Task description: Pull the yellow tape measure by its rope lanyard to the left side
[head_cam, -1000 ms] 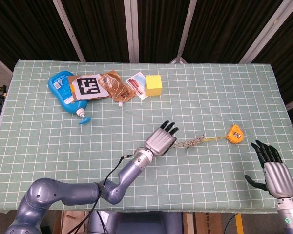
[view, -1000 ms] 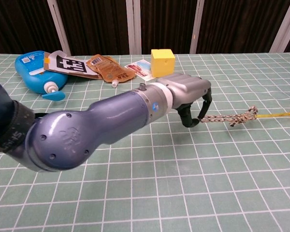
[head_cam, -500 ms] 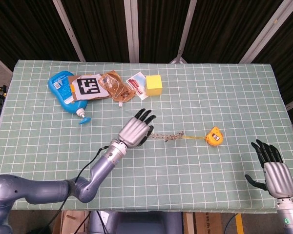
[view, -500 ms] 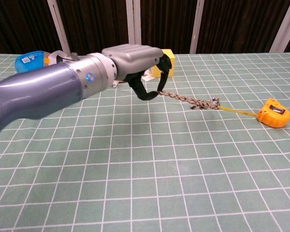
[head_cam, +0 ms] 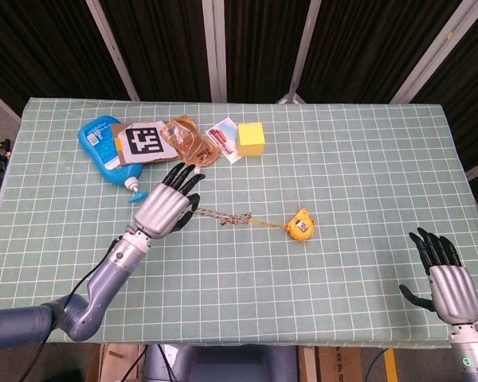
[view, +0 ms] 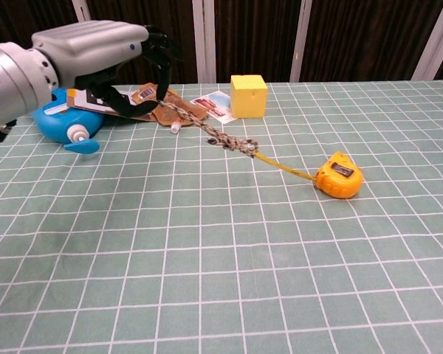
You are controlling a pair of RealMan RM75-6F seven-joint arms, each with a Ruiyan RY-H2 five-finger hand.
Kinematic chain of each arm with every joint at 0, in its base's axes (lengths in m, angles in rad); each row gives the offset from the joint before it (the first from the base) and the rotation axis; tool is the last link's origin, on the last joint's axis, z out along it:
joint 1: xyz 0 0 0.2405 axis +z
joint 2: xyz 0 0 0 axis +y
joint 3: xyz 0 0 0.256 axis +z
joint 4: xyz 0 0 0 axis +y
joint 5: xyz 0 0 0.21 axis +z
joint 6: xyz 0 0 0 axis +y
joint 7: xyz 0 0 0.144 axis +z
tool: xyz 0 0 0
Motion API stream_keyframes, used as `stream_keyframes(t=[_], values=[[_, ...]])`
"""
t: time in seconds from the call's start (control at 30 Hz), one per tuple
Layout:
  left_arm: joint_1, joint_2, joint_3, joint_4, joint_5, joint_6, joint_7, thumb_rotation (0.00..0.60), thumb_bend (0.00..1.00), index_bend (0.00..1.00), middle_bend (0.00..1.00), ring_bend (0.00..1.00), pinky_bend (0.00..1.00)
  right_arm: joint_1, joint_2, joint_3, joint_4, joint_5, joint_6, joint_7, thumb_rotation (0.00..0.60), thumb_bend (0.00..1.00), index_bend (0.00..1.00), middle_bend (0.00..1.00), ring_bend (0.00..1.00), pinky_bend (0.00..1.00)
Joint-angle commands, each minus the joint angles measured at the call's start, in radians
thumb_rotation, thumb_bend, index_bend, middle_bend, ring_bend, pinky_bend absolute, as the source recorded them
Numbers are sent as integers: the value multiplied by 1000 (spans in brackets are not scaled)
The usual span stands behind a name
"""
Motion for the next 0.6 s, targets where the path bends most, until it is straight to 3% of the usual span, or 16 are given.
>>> stream_keyframes(t=[0.03, 0.3, 0.6], values=[[62, 71, 35, -29, 56, 64, -44, 600, 535, 567, 134, 0, 0, -1, -1, 0, 2, -4, 5, -5, 600, 242, 0, 0, 0, 0], [210, 241, 80, -54, 115, 186, -173, 600, 535, 568, 139, 0, 0, -6, -9, 0, 9, -14, 20, -20, 600, 242, 0, 0, 0, 0], [292, 309, 69, 4, 110, 210, -258, 600, 534, 568, 142, 0, 0, -10, -13, 0, 11, -19, 30, -29, 600, 241, 0, 0, 0, 0]])
